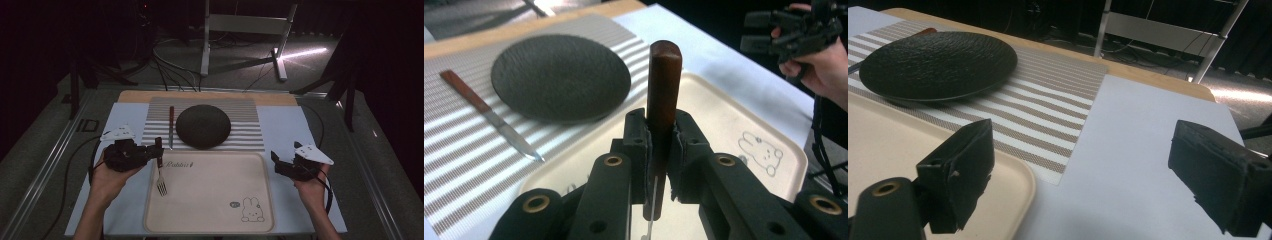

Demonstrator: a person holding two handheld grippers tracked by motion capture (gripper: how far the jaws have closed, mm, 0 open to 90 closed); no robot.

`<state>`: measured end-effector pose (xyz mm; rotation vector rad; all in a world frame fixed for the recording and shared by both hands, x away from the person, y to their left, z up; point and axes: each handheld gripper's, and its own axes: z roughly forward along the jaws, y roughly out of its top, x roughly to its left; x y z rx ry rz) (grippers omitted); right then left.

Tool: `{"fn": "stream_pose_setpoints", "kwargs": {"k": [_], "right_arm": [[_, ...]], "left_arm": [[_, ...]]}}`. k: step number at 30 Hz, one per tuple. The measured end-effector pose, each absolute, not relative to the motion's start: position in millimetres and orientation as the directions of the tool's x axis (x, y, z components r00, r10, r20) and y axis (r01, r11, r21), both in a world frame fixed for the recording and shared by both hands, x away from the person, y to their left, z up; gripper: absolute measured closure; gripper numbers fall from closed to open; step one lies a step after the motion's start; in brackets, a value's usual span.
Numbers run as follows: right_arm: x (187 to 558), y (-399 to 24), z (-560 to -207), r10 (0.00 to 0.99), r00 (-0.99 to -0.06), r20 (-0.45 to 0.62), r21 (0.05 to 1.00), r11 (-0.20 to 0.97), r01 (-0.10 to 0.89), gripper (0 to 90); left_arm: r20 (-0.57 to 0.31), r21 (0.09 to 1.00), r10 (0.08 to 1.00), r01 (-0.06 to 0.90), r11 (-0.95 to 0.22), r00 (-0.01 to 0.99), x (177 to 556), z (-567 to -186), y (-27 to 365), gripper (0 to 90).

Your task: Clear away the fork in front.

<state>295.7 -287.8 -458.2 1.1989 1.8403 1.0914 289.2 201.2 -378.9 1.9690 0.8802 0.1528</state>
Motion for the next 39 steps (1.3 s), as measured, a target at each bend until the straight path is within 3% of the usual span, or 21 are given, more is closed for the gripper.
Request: {"fn": "stream_pose_setpoints", "kwargs": {"k": [12,16,26,35,39], "right_arm": [[296.0,-286.8,-458.9,0.930,-0.354,-0.096,0.901,0.232,0.366,11.4],[296.1,-286.6,-459.3,0.930,-0.355,-0.097,0.899,0.234,0.369,11.4],[295.9,-285.1,-460.1,0.926,-0.363,-0.100,0.897,0.242,0.370,11.4],[296.0,-282.5,-462.4,0.923,-0.371,-0.104,0.892,0.252,0.376,11.5],[296.0,-282.8,-462.3,0.923,-0.371,-0.104,0.891,0.252,0.377,11.4]], "left_arm": [[-0.363,0.740,0.619,0.619,-0.263,0.697,306.2,-413.2,200.2,80.0],[-0.388,0.749,0.631,0.629,-0.209,0.672,312.5,-427.4,203.2,79.1],[-0.424,0.687,0.654,0.693,-0.220,0.627,308.8,-468.5,208.4,74.7],[-0.421,0.652,0.682,0.722,-0.230,0.598,305.8,-486.8,218.5,69.5],[-0.370,0.644,0.717,0.719,-0.261,0.591,306.5,-490.7,214.8,65.5]]}}
